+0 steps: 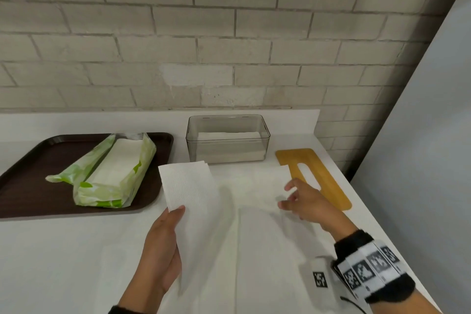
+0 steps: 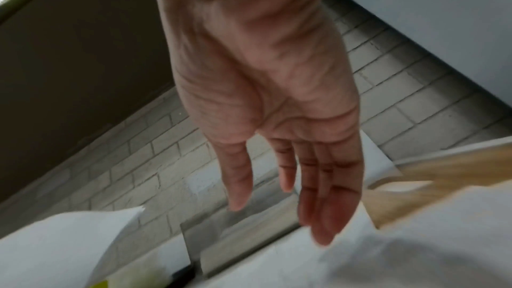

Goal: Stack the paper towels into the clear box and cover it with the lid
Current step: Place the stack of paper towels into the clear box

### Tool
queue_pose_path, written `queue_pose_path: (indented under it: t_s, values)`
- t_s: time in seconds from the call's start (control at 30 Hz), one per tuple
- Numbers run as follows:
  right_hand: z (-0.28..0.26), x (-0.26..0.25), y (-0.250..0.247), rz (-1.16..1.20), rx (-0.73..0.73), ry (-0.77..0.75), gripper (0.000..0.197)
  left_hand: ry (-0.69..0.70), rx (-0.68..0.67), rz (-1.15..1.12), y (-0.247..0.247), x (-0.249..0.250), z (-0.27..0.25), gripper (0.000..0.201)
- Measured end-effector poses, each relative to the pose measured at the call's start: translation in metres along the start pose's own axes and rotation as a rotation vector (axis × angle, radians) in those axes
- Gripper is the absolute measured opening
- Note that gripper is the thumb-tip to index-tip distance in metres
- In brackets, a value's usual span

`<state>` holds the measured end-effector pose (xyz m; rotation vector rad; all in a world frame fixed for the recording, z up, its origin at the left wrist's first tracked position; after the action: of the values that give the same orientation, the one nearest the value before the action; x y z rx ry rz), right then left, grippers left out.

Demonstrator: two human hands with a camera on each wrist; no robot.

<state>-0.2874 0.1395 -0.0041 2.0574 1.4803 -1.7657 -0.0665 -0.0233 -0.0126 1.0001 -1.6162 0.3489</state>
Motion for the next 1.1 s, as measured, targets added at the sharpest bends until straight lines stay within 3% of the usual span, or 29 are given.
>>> queue_pose_path:
  t_s: [0.1, 0.17, 0.27, 0.4, 0.5, 0.63, 0.73, 0.8, 0.87, 0.97, 1.03, 1.1]
  values:
    - [-0.012, 0.021, 0.013, 0.000, -0.065, 0.137, 0.020, -0.017, -0.001, 0.006, 0.002, -0.005, 0.000, 0.032]
    - [-0.015, 0.028, 0.024, -0.104, -0.107, 0.159, 0.026, -0.018, 0.001, 0.003, 0.003, -0.004, 0.000, 0.033]
    - [-0.010, 0.029, 0.039, -0.268, -0.092, 0.141, 0.042, -0.011, -0.017, -0.004, 0.005, -0.003, -0.002, 0.029]
    - [-0.005, 0.021, 0.047, -0.295, -0.029, 0.053, 0.042, -0.005, -0.012, -0.023, 0.004, 0.000, -0.007, 0.031]
    - [-0.024, -0.006, 0.035, -0.008, 0.027, -0.154, 0.041, 0.001, -0.006, -0.057, 0.000, 0.005, -0.010, 0.032]
    - [-0.073, -0.063, 0.008, 0.682, -0.162, -0.414, 0.013, -0.001, -0.022, -0.118, -0.001, 0.011, -0.015, 0.030]
    - [-0.086, -0.094, 0.003, 0.931, -0.169, -0.536, 0.006, -0.024, -0.084, -0.162, 0.007, 0.016, -0.020, 0.029]
    - [-0.076, -0.104, 0.019, 0.868, -0.064, -0.568, 0.008, -0.047, -0.118, -0.194, 0.014, 0.017, -0.023, 0.030]
    - [-0.061, -0.105, 0.047, 0.634, 0.059, -0.575, 0.016, -0.066, -0.166, -0.238, 0.021, 0.016, -0.028, 0.036]
    - [-0.048, -0.096, 0.087, 0.224, 0.183, -0.575, 0.014, -0.083, -0.243, -0.245, 0.023, 0.013, -0.033, 0.051]
    - [-0.045, -0.091, 0.100, 0.095, 0.176, -0.543, 0.014, -0.091, -0.218, -0.192, 0.020, 0.008, -0.033, 0.045]
    - [-0.037, -0.089, 0.102, 0.123, 0.103, -0.474, 0.015, -0.089, -0.139, -0.144, 0.012, 0.003, -0.031, 0.033]
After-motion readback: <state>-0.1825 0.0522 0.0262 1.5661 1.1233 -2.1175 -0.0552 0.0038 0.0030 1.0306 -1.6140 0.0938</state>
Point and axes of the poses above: each hand's wrist, its own z-axis towards the middle knuckle, its own y-axis out of the palm, x = y × z, the point moved 3 cm from there along z, towards the middle knuckle, and after that the axes turned 10 degrees about z, right-handed, at the moved point
